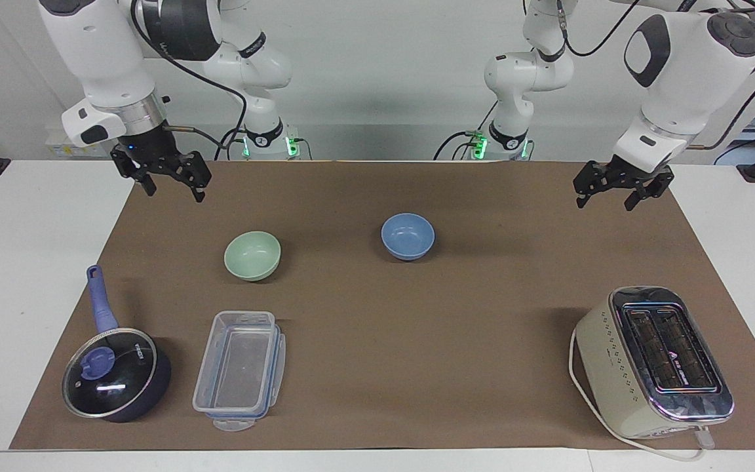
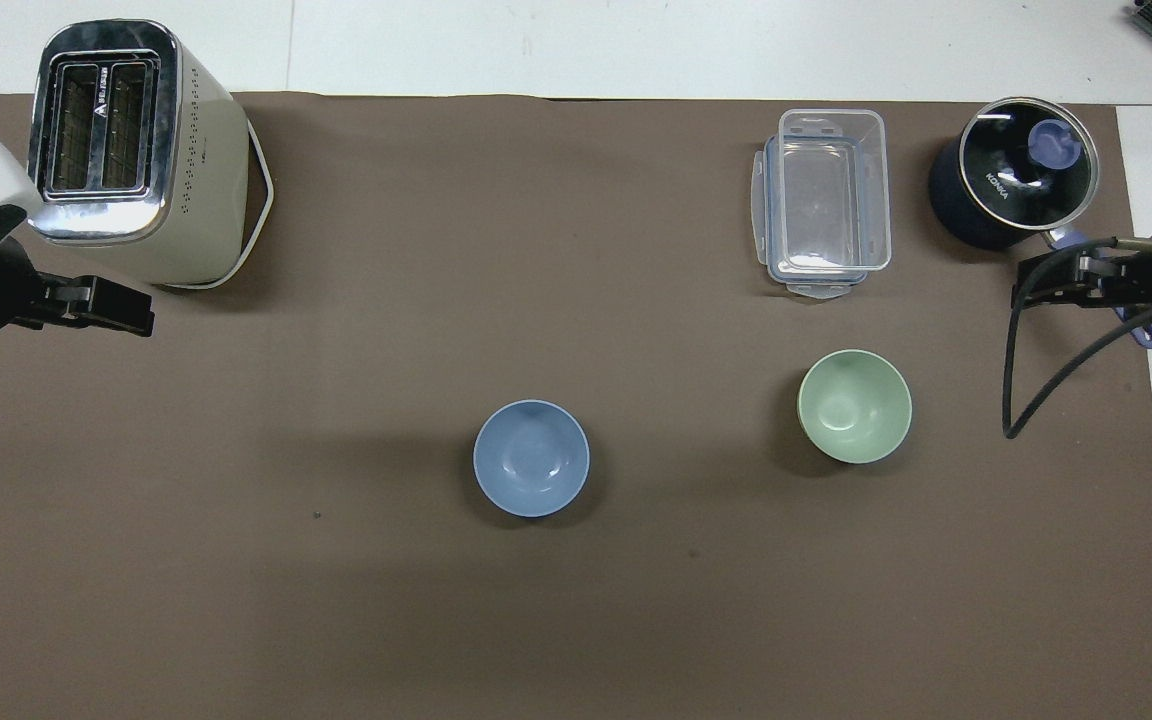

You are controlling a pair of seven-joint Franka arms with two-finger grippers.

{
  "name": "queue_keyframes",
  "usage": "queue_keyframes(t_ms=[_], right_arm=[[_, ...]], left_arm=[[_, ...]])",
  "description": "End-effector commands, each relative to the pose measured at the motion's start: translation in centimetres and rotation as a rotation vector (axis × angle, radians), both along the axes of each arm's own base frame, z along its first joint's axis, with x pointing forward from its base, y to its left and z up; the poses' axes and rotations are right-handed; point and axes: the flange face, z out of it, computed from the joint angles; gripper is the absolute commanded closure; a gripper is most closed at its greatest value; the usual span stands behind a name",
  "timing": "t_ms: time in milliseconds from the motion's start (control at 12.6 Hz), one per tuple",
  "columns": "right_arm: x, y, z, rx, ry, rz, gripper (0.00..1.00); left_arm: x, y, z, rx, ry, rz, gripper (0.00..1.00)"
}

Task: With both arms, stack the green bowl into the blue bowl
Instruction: 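Reach the right gripper to the green bowl's rim and grasp it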

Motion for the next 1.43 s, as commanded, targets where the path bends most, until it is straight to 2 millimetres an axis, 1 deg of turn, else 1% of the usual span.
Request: queue_keyframes(t_ms=[0, 80, 239, 318, 557, 637, 716, 796, 876, 1035, 1114, 1274, 1353], right_arm=[[-1.2, -0.2, -2.3, -0.006, -0.01, 0.002, 0.0], [-1.1, -0.6, -4.0, -0.005, 0.005, -0.005, 0.0], [-1.3, -1.1, -8.9, -0.006, 0.004, -0.011, 0.0], [-1.3, -1.2, -11.1, -0.005, 0.002, -0.011, 0.0], [-2.2, -2.1, -16.6, -0.003, -0.002, -0.023, 0.0], [-2.9, -3.1, -18.8, -0.002, 0.002, -0.037, 0.0], [-3.4, -3.2, -20.1, -0.002, 0.006, -0.035, 0.0], [-3.6, -3.3, -21.9, 0.001, 0.015, -0.032, 0.0], [-4.1, -3.1, -22.9, 0.002, 0.019, -0.029, 0.0], [-5.2, -2.3, -23.8, 0.001, 0.043, -0.009, 0.0], [-5.1, -2.0, -24.8, 0.004, 0.052, -0.004, 0.0], [-4.5, -1.6, -27.3, 0.01, 0.039, 0.025, 0.0], [-4.4, -1.3, -28.0, 0.011, 0.042, 0.048, 0.0]], left_arm=[[-0.6, 0.2, 0.1, 0.024, 0.007, 0.007, 0.0], [-0.6, 0.2, 0.1, 0.024, 0.007, 0.008, 0.0], [-0.6, 0.2, 0.0, 0.024, 0.008, 0.008, 0.0], [-0.6, 0.2, 0.1, 0.024, 0.007, 0.008, 0.0], [-0.6, 0.2, 0.1, 0.024, 0.007, 0.01, 0.0], [-0.6, 0.2, 0.0, 0.024, 0.008, 0.008, 0.0], [-0.6, 0.2, 0.1, 0.024, 0.008, 0.008, 0.0], [-0.6, 0.2, 0.0, 0.024, 0.01, 0.007, 0.0], [-0.6, 0.2, 0.1, 0.024, 0.007, 0.008, 0.0], [-0.6, 0.2, 0.1, 0.024, 0.007, 0.008, 0.0], [-0.6, 0.2, 0.1, 0.024, 0.008, 0.01, 0.0], [-0.6, 0.2, 0.0, 0.024, 0.01, 0.008, 0.0], [-0.6, 0.2, 0.1, 0.024, 0.007, 0.008, 0.0]])
